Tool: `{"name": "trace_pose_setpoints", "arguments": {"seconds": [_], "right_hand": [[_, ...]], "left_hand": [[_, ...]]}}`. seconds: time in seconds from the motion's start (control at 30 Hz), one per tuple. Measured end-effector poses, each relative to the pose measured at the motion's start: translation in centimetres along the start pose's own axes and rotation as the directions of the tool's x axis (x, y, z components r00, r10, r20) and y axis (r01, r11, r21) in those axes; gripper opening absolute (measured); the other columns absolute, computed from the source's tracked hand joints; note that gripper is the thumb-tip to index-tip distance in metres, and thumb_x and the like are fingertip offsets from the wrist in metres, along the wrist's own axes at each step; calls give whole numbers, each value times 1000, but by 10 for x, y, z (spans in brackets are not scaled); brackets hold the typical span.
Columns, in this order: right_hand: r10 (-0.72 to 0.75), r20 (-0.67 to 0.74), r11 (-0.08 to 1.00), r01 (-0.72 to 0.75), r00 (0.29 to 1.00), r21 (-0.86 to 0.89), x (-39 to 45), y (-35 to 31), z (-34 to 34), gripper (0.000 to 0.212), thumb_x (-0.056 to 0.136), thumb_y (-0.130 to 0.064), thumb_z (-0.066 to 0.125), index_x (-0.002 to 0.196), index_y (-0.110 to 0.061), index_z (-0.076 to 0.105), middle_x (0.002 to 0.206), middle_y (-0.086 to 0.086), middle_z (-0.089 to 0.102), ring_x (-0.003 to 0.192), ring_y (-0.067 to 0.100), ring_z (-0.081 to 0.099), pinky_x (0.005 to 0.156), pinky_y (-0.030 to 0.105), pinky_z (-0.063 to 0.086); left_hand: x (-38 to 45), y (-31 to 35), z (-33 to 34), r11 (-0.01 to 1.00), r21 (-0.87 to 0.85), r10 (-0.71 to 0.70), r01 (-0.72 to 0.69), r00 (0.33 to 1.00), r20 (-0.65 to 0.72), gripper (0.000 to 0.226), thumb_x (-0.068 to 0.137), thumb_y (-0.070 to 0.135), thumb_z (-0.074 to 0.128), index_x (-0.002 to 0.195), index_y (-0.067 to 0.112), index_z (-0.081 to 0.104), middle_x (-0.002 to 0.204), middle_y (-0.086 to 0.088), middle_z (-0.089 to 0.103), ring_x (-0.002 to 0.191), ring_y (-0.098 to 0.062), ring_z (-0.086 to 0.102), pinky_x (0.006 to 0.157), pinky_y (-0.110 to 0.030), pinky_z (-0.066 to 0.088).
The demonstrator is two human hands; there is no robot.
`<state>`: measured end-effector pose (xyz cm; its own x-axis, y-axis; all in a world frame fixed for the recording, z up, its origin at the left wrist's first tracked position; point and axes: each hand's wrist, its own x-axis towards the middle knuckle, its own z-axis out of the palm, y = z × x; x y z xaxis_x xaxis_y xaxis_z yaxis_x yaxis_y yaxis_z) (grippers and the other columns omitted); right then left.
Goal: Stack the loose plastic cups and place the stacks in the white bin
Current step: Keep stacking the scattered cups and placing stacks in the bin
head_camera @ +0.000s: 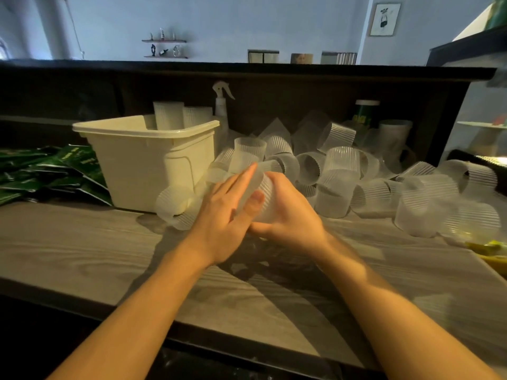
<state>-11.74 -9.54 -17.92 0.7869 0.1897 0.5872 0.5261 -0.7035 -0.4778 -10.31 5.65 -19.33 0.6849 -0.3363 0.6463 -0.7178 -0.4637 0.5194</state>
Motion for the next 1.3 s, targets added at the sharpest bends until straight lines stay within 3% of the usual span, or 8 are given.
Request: {"name": "trace_pose_setpoints", "arguments": {"seconds": [0.13,0.27,0.4,0.6,0.9,1.0,1.17,1.3], "right_hand": [[24,-7,1000,-24,1000,-1,1,0,0,86,70,-35,83,139,-13,36,133,1,49,118,17,50,96,42,44],[63,29,997,-64,998,34,1,7,-5,86,72,-38,82,140,-18,33,132,-3,45,118,13,47,98,40,44],[88,58,995,-90,994,40,0,10,-3,87,72,-39,82,140,-18,32,131,-3,45,119,15,47,99,43,43],[104,93,993,-109,990,46,0,9,3,91,63,-52,74,138,-21,33,132,-5,46,119,14,49,98,42,44],[127,109,991,-132,986,33,0,11,3,92,60,-56,70,138,-23,33,131,-8,45,118,12,47,98,37,42],[125,110,992,-127,986,16,0,10,3,94,61,-57,69,140,-21,32,132,-7,45,119,13,47,99,39,42],[87,24,996,-87,996,26,0,8,1,87,70,-45,80,139,-20,34,132,-6,45,119,13,47,97,36,42],[54,-8,998,-54,998,-13,0,6,3,90,69,-51,76,142,-20,33,136,-5,45,122,13,46,99,36,41]], "left_hand": [[2,-2,-10,999,32,6,1,976,-220,73,92,71,24,146,25,40,136,7,53,126,-9,46,103,-30,39],[3,-19,-39,947,108,-166,301,751,-639,50,94,57,41,121,18,57,106,3,61,98,-20,59,76,-31,40],[-1,-46,-51,699,157,-515,698,643,-567,53,88,52,59,123,13,52,122,-14,55,115,-34,51,88,-43,39],[-3,-58,-49,584,160,-692,795,592,-413,74,82,62,61,129,6,50,132,-21,48,120,-42,47,98,-49,42],[-3,-52,-48,634,-110,-767,766,603,-221,79,45,73,62,100,16,58,102,-8,67,94,-32,66,86,-46,56],[-2,-46,-46,667,-141,-738,731,623,-261,72,52,67,66,103,17,57,102,-5,66,95,-30,65,85,-43,55],[1,-31,-33,886,61,-371,460,781,-503,57,83,46,69,122,13,45,122,-7,51,110,-23,49,82,-31,38],[0,-16,-23,985,-120,-166,122,853,-494,61,83,51,65,130,21,40,123,-3,55,99,-8,63,72,-20,54]]}}
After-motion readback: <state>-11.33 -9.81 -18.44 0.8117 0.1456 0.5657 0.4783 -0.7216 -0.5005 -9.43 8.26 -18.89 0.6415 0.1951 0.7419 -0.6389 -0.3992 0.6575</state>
